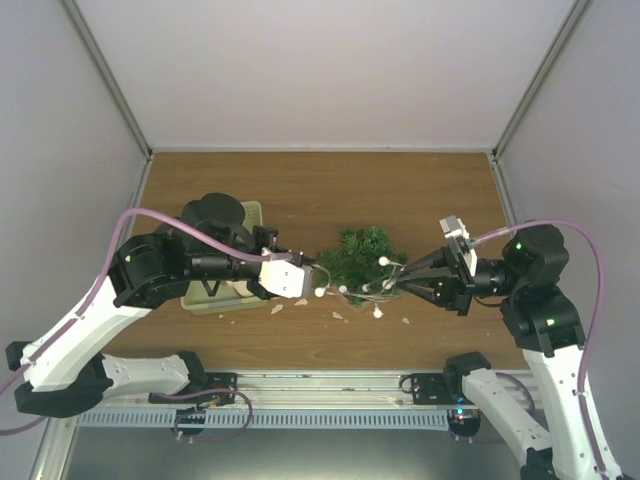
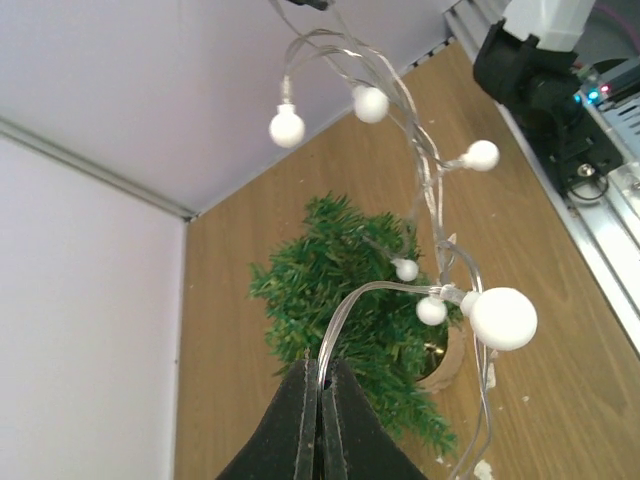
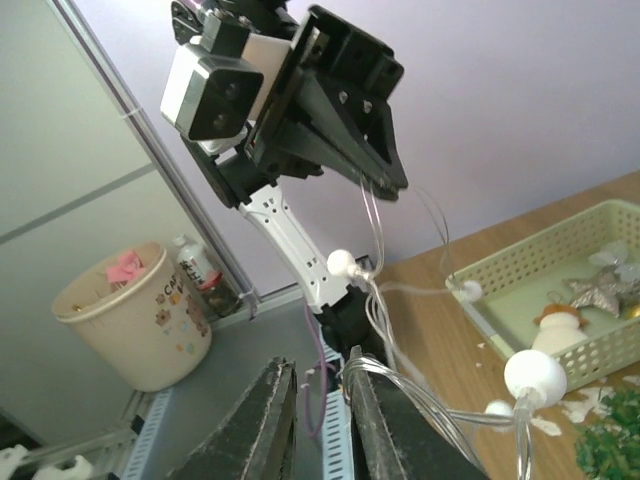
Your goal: Decorate the small christmas tree
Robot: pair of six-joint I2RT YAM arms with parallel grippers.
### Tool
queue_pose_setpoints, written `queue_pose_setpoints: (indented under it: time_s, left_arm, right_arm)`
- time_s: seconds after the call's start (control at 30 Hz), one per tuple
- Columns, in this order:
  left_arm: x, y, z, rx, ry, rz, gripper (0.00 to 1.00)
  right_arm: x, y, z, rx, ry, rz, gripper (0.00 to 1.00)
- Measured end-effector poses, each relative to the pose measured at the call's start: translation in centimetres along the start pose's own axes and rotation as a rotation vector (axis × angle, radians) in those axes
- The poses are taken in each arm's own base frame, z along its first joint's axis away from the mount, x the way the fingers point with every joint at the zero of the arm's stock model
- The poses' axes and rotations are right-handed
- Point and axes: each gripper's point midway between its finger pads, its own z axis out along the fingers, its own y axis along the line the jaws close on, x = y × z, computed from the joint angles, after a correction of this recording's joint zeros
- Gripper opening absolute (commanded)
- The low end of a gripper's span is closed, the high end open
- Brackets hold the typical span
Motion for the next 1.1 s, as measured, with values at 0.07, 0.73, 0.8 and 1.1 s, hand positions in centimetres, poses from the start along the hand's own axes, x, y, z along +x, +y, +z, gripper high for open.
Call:
queue_pose_setpoints:
  time_s: [0.07,0.73,0.8,1.1]
  left_arm:
    - [0.3,0.4,-0.4,-0.021,0.011,0.006,0.00]
    - [4.9,1.8,-1.4,-0.133,0.187,0.038,0.00]
    - [5.1,2.0,-1.5,-0.143,0.199,0.042,0.00]
    - [5.6,2.4,-1.7,-0.162,0.228,0.059,0.00]
  right_arm:
    - [0.4,-0.3,0.1,-0.004,0.004,0.014,0.21]
    - [0.9,-1.6,0.4,-0.007,0.013,0.038,0.78]
    - [0.9,-1.7,0.4,-0.005,0.013,0.041,0.93]
    - [0.8,-1.8,0.4,0.000,0.012,0.035,1.00]
